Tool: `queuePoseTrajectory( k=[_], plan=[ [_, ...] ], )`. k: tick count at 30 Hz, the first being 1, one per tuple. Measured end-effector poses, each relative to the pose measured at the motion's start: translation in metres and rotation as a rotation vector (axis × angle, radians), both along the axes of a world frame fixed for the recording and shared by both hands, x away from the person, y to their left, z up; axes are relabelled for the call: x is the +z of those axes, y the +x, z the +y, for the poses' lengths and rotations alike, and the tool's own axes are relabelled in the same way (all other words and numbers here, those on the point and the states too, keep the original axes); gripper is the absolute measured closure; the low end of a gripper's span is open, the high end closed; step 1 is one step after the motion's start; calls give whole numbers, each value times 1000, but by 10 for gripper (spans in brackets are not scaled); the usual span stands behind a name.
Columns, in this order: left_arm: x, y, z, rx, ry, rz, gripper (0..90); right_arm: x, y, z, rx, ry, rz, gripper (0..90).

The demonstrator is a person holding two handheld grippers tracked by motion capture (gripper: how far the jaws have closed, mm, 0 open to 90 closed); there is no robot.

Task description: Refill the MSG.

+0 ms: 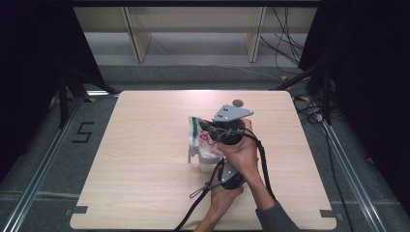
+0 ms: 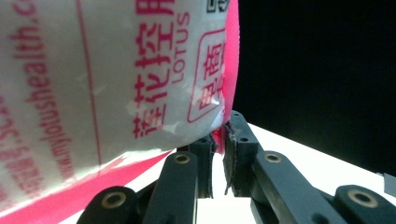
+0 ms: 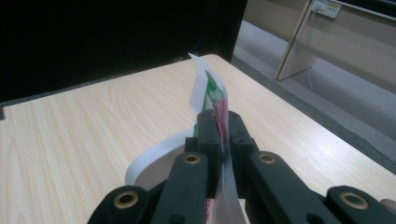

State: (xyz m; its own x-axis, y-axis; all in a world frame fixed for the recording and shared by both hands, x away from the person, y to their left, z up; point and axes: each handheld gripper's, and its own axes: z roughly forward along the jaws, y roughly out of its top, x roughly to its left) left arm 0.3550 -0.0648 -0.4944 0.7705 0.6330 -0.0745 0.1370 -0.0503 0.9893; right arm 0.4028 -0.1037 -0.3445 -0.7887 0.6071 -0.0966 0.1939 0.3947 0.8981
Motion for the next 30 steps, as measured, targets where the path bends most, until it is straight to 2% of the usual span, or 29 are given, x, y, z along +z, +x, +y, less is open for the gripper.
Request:
queuePoseTrajectory(
  k=[3, 4, 5, 6, 7, 12, 18, 21, 29, 30],
  plan=[
    [0, 0, 0, 1, 0, 0, 822, 0, -1, 0, 2, -7, 19, 881],
    [0, 0, 0, 0, 0, 2, 822, 0, -1, 1, -2, 0, 9, 882],
    [0, 1, -1, -32, -1, -1, 822, 0, 0, 1, -2, -2, 1, 882],
    [-1, 1, -1, -38, -10, 12, 822, -1, 0, 1, -2, -4, -3, 881],
    [-1, -1, -4, -49, -37, 43, 822, 0, -1, 1, 0, -8, 7, 882],
    [-1, -1, -3, -48, -36, 44, 822, -1, 1, 1, 11, -13, -13, 882],
    [-2, -1, -4, -47, -38, 45, 821, -2, 1, 1, 10, -12, -12, 882],
    [-2, -2, -5, -38, -47, 40, 821, -1, 1, 1, 15, -12, 8, 882],
    [-3, -2, -5, -36, -47, 39, 820, -1, 1, 0, 20, -12, 13, 882],
    [-3, -2, -5, -37, -47, 39, 820, 0, 2, -1, 21, -19, -12, 882]
  ],
)
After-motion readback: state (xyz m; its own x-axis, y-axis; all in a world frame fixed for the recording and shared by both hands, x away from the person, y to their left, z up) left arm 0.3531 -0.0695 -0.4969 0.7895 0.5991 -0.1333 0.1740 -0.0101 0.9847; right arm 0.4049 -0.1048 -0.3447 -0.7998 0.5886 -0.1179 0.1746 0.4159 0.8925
